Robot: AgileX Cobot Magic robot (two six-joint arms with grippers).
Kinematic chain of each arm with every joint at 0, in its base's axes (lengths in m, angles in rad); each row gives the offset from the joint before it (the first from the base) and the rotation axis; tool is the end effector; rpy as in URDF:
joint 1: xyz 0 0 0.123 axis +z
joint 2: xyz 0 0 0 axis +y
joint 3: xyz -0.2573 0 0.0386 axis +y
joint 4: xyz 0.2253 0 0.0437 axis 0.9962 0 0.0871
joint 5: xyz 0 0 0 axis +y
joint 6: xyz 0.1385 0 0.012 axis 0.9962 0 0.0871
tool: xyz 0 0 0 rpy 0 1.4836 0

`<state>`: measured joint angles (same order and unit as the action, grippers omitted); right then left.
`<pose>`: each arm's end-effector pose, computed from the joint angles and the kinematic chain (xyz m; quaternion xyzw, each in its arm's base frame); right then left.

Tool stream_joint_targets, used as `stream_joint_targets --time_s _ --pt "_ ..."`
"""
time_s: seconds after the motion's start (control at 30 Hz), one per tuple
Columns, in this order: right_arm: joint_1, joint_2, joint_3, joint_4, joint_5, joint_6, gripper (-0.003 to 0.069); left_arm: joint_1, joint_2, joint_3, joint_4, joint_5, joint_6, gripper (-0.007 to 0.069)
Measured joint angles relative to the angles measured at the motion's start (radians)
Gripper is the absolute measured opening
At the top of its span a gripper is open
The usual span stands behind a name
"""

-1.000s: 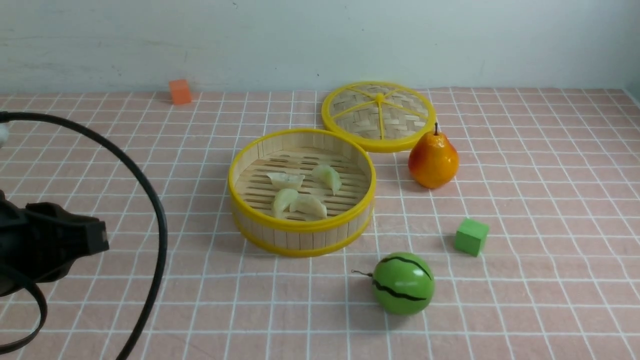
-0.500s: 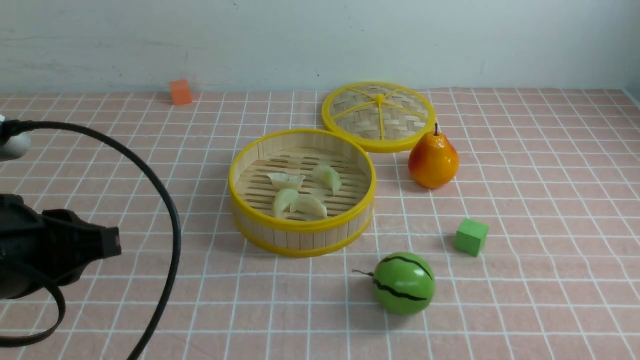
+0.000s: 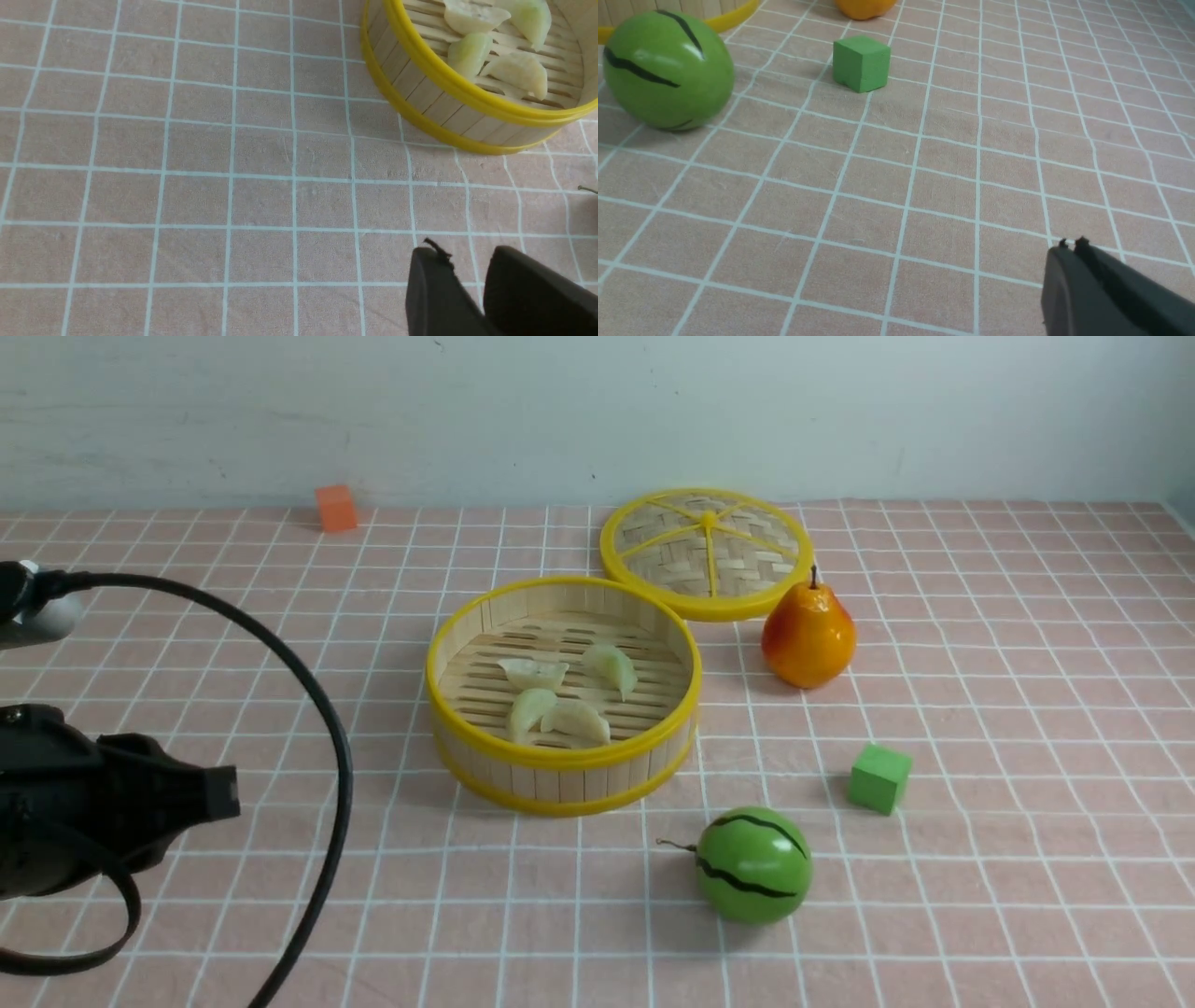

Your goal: Put the dumplings into the steamer on the table with the pink tablecloth.

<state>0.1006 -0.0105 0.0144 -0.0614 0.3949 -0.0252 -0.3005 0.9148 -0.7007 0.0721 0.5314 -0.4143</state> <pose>0.0999 0.0068 0.1591 -0.0667 0.8053 -0.0040 0.5891 0.2050 -0.0582 0.2603 -0.0312 0.8968 -0.1259 0.4230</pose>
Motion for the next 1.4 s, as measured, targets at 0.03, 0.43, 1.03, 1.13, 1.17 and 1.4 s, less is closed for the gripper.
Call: stream_joint_targets --time_s 0.03,0.43,1.03,1.13,1.17,1.4 --pt "0.0 0.0 0.0 0.0 0.0 0.0 0.0003 0.0 -0.037 0.0 0.0 0.001 0.0 0.0172" --pt "0.0 0.0 0.0 0.0 0.0 0.0 0.0015 0.0 -0.49 0.0 0.105 0.005 0.041 0.0182" --pt "0.0 0.0 0.0 0.0 0.001 -0.001 0.003 0.203 -0.909 0.563 -0.33 -0.072 0.088 -0.0013" --pt "0.0 0.0 0.0 0.0 0.001 -0.001 0.0031 0.246 -0.926 0.649 -0.356 -0.102 0.16 -0.0013" --pt "0.0 0.0 0.0 0.001 0.001 -0.001 0.0033 0.254 -0.926 0.695 -0.363 -0.107 0.186 -0.0013" --pt "0.0 0.0 0.0 0.0 0.001 -0.001 0.0046 0.256 -0.926 0.729 -0.34 -0.112 0.27 -0.0013"
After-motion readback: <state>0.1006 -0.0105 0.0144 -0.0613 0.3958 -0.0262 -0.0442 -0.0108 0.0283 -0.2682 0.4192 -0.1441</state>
